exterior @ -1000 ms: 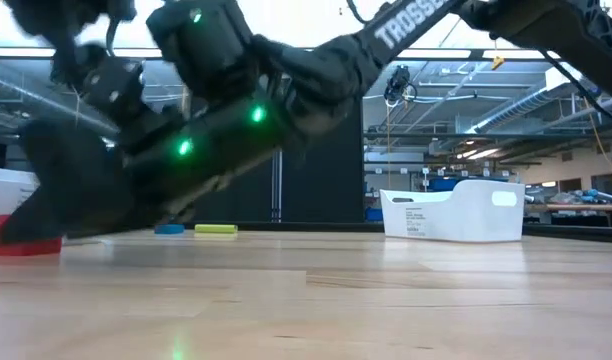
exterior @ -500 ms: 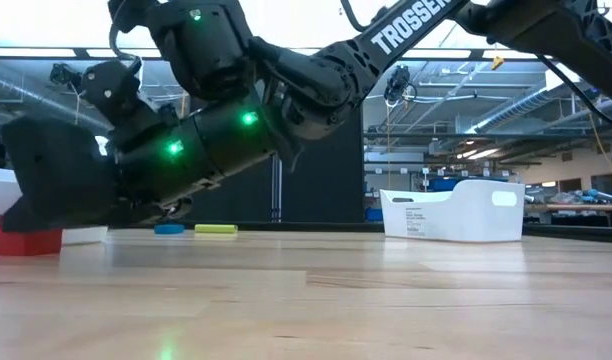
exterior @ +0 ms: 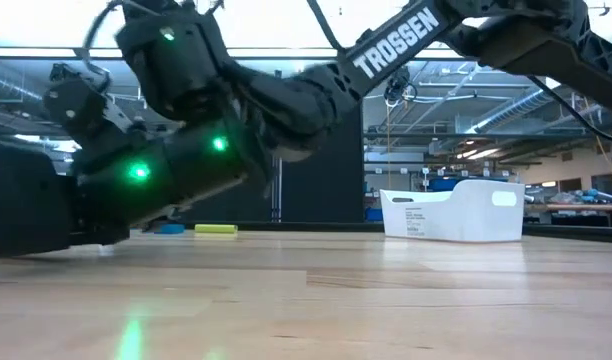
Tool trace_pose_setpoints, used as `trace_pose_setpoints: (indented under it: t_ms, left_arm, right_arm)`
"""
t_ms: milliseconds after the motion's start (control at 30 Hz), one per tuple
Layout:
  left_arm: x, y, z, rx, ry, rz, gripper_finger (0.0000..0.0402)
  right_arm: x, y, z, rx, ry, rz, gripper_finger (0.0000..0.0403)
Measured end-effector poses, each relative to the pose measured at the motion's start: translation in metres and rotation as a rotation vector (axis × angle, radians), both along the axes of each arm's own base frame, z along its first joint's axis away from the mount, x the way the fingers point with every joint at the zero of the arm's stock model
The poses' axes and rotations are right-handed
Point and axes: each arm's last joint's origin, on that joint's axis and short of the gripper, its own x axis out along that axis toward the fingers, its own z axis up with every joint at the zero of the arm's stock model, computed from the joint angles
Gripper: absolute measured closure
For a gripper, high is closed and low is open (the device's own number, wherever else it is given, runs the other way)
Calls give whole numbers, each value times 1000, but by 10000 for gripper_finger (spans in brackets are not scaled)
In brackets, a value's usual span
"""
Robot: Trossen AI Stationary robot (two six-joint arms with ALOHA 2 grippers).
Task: Sort blocks by size
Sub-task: Put the small red block into the right white bin
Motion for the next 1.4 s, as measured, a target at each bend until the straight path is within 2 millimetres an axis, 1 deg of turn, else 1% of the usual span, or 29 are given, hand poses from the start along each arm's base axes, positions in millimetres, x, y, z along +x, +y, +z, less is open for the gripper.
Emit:
trace_pose_setpoints:
  t_ms: [100, 267, 400, 533, 600, 700, 767, 833, 933, 1033, 1100, 1167, 1200, 1300, 1400]
  left_arm:
    - [0, 2, 0, 13, 3, 2, 99]
    - [1, 10, -1, -17, 0, 64, 99]
    - [4, 19, -3, -70, 12, 79, 106]
    - [7, 33, -6, -120, 33, 99, 120]
    - [10, 41, -9, -138, 56, 108, 129]
    - [14, 56, -17, -146, 124, 137, 142]
    - [18, 68, -23, -151, 164, 155, 150]
    - [23, 81, -31, -157, 221, 161, 156]
    - [30, 104, -45, -170, 298, 169, 162]
    - [35, 130, -66, -190, 427, 212, 164]
    - [36, 147, -83, -230, 527, 253, 164]
    - [35, 163, -98, -287, 614, 304, 163]
    - [33, 170, -105, -311, 668, 321, 162]
    - [28, 189, -121, -354, 812, 380, 154]
    - [23, 208, -131, -381, 852, 441, 138]
  right_arm:
    - [1, 3, 3, -35, 16, 27, 261]
    - [-5, 6, 22, -94, 110, 55, 261]
    - [-13, 14, 38, -156, 191, 82, 261]
    - [-24, 19, 48, -255, 289, 32, 261]
    - [-31, 17, 50, -285, 323, 0, 261]
    - [-49, 8, 54, -301, 344, -66, 261]
    - [-68, -2, 57, -323, 346, -131, 261]
    - [-95, -14, 67, -334, 324, -220, 261]
    - [-145, -36, 89, -335, 286, -383, 261]
    - [-202, -56, 107, -340, 267, -560, 261]
    - [-237, -65, 121, -316, 229, -654, 261]
    - [-269, -73, 135, -262, 185, -723, 261]
    - [-283, -78, 137, -244, 182, -753, 261]
    - [-316, -93, 137, -201, 185, -830, 259]
    - [-336, -108, 134, -171, 202, -900, 243]
